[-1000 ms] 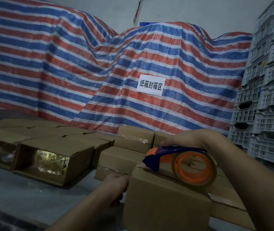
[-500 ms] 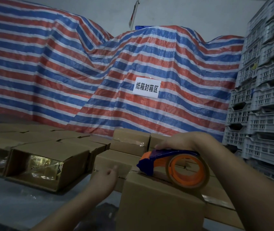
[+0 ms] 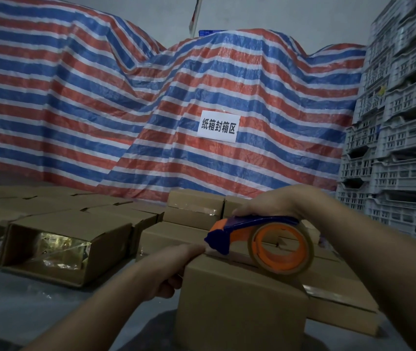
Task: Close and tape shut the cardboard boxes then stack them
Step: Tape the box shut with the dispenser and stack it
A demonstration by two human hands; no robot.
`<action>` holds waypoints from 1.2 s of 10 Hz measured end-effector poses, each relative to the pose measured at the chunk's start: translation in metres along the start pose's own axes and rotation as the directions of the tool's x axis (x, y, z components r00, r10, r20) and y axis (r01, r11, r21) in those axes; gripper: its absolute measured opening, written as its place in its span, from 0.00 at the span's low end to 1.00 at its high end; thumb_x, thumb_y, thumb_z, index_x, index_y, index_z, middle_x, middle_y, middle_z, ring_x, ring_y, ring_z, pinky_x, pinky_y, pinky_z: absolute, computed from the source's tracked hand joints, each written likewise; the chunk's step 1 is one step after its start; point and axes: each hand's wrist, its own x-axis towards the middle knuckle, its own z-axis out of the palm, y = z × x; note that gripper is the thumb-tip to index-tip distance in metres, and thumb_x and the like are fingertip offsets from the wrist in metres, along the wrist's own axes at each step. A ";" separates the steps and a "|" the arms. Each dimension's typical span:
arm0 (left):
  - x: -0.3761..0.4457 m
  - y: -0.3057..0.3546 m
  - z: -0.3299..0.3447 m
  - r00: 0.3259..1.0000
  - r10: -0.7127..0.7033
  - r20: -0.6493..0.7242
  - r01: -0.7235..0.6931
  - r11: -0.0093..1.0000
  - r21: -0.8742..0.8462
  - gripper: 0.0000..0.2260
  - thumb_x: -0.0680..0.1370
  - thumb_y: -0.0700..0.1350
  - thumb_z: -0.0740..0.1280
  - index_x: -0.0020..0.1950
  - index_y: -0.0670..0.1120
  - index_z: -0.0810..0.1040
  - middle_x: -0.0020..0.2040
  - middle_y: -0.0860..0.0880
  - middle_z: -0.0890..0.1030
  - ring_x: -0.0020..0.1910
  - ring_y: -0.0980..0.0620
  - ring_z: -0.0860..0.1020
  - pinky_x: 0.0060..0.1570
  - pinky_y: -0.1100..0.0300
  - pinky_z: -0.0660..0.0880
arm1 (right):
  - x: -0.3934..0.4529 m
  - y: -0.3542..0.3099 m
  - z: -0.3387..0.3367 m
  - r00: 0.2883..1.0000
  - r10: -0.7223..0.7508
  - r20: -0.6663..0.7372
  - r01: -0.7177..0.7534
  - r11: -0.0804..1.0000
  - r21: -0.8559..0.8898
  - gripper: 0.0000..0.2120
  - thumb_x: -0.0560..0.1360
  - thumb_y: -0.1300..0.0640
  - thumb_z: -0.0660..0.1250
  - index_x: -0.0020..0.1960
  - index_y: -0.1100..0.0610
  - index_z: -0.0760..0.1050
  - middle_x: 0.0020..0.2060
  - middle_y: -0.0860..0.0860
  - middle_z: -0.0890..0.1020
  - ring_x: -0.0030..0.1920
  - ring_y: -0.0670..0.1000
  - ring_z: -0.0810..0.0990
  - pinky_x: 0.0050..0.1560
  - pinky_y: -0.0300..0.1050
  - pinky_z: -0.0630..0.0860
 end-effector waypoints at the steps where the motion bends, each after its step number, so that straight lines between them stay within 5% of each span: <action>1: -0.003 0.001 0.000 1.000 -0.001 0.003 0.001 1.000 0.019 0.18 0.78 0.62 0.62 0.37 0.51 0.76 0.28 0.53 0.71 0.25 0.56 0.64 0.26 0.64 0.59 | -0.005 0.012 -0.007 1.000 0.023 0.003 -0.022 1.000 -0.007 0.20 0.81 0.38 0.60 0.52 0.54 0.78 0.31 0.47 0.81 0.28 0.44 0.77 0.34 0.34 0.74; 2: -0.006 -0.001 0.000 1.000 0.007 0.007 -0.007 1.000 -0.010 0.18 0.79 0.62 0.61 0.37 0.51 0.75 0.27 0.52 0.71 0.24 0.56 0.64 0.25 0.65 0.58 | -0.019 0.034 -0.020 0.997 0.076 0.025 -0.076 0.996 -0.036 0.21 0.80 0.36 0.61 0.49 0.54 0.77 0.30 0.47 0.80 0.27 0.45 0.76 0.33 0.35 0.75; 4: -0.009 0.001 0.007 0.999 0.040 -0.017 -0.040 0.999 -0.004 0.17 0.79 0.61 0.60 0.39 0.50 0.73 0.27 0.52 0.69 0.24 0.56 0.63 0.26 0.64 0.58 | -0.021 0.088 -0.026 0.992 -0.009 -0.124 -0.003 0.996 -0.094 0.06 0.80 0.45 0.66 0.49 0.46 0.74 0.48 0.45 0.76 0.44 0.42 0.74 0.47 0.34 0.72; 5: -0.013 0.005 0.009 0.999 0.030 -0.033 -0.029 0.999 0.030 0.18 0.80 0.61 0.59 0.41 0.49 0.75 0.27 0.53 0.71 0.25 0.56 0.64 0.25 0.65 0.59 | -0.015 0.088 -0.013 0.996 -0.037 -0.087 0.032 0.998 -0.058 0.15 0.80 0.48 0.66 0.64 0.53 0.74 0.58 0.50 0.77 0.47 0.43 0.75 0.48 0.32 0.71; 6: -0.017 0.015 0.009 0.981 0.081 -0.174 -0.034 0.966 0.256 0.20 0.82 0.60 0.54 0.49 0.47 0.78 0.33 0.51 0.75 0.30 0.56 0.69 0.28 0.65 0.64 | -0.020 0.084 -0.012 0.998 0.014 -0.061 -0.019 0.995 -0.098 0.17 0.81 0.43 0.63 0.64 0.51 0.78 0.57 0.50 0.84 0.52 0.47 0.82 0.42 0.33 0.74; 7: -0.023 0.027 0.014 0.823 0.463 -0.329 -0.197 0.776 0.599 0.19 0.82 0.61 0.51 0.53 0.51 0.76 0.43 0.52 0.78 0.41 0.57 0.75 0.42 0.60 0.73 | -0.026 0.081 -0.015 0.988 0.155 -0.008 -0.155 0.975 -0.157 0.20 0.79 0.33 0.59 0.49 0.47 0.78 0.31 0.43 0.84 0.31 0.41 0.82 0.31 0.33 0.75; 8: -0.035 0.039 0.031 0.715 0.691 -0.103 -0.390 0.517 0.762 0.22 0.78 0.67 0.52 0.63 0.57 0.72 0.59 0.55 0.78 0.54 0.61 0.74 0.52 0.60 0.72 | -0.025 0.078 -0.016 0.985 0.171 -0.006 -0.170 0.972 -0.163 0.21 0.79 0.33 0.59 0.45 0.48 0.77 0.26 0.42 0.81 0.26 0.41 0.79 0.31 0.33 0.73; 9: -0.035 0.038 0.052 0.815 0.531 0.231 -0.432 0.293 0.853 0.32 0.74 0.74 0.52 0.71 0.58 0.66 0.69 0.55 0.72 0.62 0.58 0.71 0.48 0.63 0.66 | -0.027 0.077 -0.013 0.987 0.162 -0.006 -0.160 0.968 -0.193 0.23 0.80 0.32 0.58 0.39 0.47 0.81 0.26 0.43 0.80 0.26 0.41 0.78 0.32 0.34 0.73; 10: -0.034 0.032 0.057 0.807 0.512 0.295 -0.420 0.146 0.896 0.32 0.73 0.73 0.55 0.72 0.58 0.65 0.65 0.55 0.74 0.60 0.55 0.73 0.52 0.61 0.69 | -0.027 0.082 -0.014 0.979 0.205 -0.007 -0.203 0.965 -0.168 0.24 0.78 0.30 0.60 0.46 0.50 0.81 0.29 0.45 0.82 0.29 0.43 0.80 0.36 0.36 0.75; 12: -0.030 0.026 0.054 0.755 0.595 0.277 -0.443 0.151 0.884 0.29 0.73 0.73 0.54 0.71 0.62 0.64 0.64 0.58 0.75 0.58 0.57 0.74 0.51 0.61 0.70 | -0.041 0.097 -0.029 0.990 0.140 0.034 -0.136 0.987 -0.088 0.25 0.79 0.32 0.57 0.41 0.49 0.81 0.28 0.45 0.79 0.27 0.45 0.75 0.32 0.35 0.74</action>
